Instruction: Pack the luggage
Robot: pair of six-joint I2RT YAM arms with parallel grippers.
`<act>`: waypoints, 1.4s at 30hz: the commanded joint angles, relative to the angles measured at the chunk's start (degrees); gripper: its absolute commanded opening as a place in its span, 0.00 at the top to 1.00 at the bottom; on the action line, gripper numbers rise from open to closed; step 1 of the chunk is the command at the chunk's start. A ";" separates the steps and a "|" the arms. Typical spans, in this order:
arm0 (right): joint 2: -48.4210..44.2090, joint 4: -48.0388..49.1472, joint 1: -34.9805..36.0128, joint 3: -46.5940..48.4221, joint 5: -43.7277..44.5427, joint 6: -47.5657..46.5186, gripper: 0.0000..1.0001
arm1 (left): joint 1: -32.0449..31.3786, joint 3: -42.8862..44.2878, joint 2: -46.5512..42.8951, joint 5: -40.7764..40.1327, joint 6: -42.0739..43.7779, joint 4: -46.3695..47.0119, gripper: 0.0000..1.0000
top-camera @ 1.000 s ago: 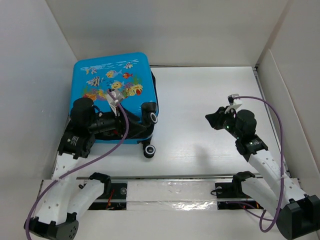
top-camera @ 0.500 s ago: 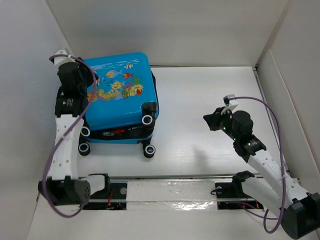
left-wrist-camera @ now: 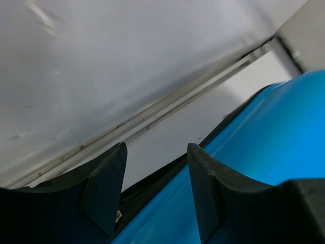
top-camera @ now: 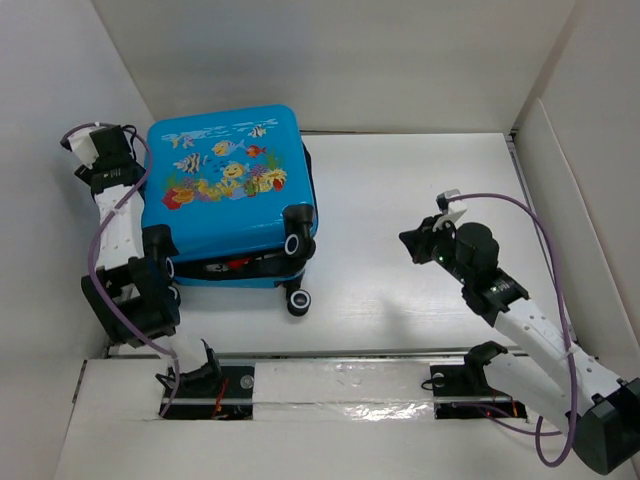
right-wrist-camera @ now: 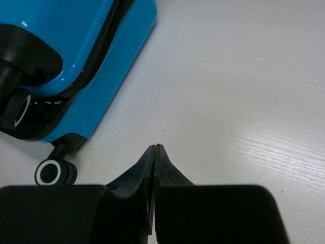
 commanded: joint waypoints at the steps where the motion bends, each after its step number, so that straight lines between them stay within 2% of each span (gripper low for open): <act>1: -0.02 0.94 1.44 2.74 2.64 -1.14 0.97 | 0.96 0.34 3.17 -2.31 0.43 -0.90 0.52; 6: 0.77 0.94 1.97 3.00 3.43 -1.14 0.97 | 1.59 -1.85 7.92 -1.52 0.17 -1.24 0.53; 10: 0.59 0.59 2.50 3.18 4.22 -1.22 0.97 | 1.59 -7.38 9.16 4.01 -3.25 1.21 0.53; 11: 0.25 0.50 2.50 3.18 4.66 -1.14 0.97 | 1.59 -9.31 8.81 8.11 -4.30 2.35 0.54; 14: -0.72 -0.29 2.50 3.00 8.95 -0.87 0.97 | -0.60 -19.41 5.83 15.24 -9.49 9.37 0.57; 15: -1.68 -0.64 2.50 2.74 9.84 -0.79 0.97 | -3.05 -24.22 4.78 16.58 -10.46 13.39 0.57; 17: -2.74 -0.47 1.98 2.30 10.99 -0.61 0.98 | -6.04 -28.29 1.61 18.51 -13.97 16.41 0.57; 24: -2.13 -1.08 -1.19 2.21 11.78 0.53 0.96 | -18.97 -44.98 -11.83 16.59 -22.77 25.98 0.57; 28: -1.51 -3.72 -3.38 2.65 11.69 1.15 0.88 | -27.40 -49.75 -18.25 12.91 -24.44 26.26 0.57; 30: -2.22 -3.98 -4.08 2.39 12.57 1.24 0.84 | -33.64 -52.29 -21.94 10.45 -25.23 25.39 0.57; 31: -2.74 -4.07 -4.96 2.21 12.66 1.32 0.78 | -35.75 -53.35 -24.74 9.83 -26.45 25.47 0.57; 33: -3.80 -3.98 -6.37 1.77 12.75 1.50 0.74 | -41.35 -57.20 -27.39 8.42 -29.08 26.09 0.57; 38: -6.17 -6.26 -7.69 2.47 13.54 2.03 0.69 | -50.69 -63.64 -38.44 3.69 -34.10 23.89 0.56; 40: -8.28 -7.23 -7.69 3.08 14.59 2.12 0.59 | -54.73 -64.70 -45.03 1.49 -35.51 21.62 0.56; 42: -9.60 -8.89 -7.69 3.87 15.47 2.29 0.54 | -56.94 -62.87 -48.56 -3.43 -35.25 18.46 0.55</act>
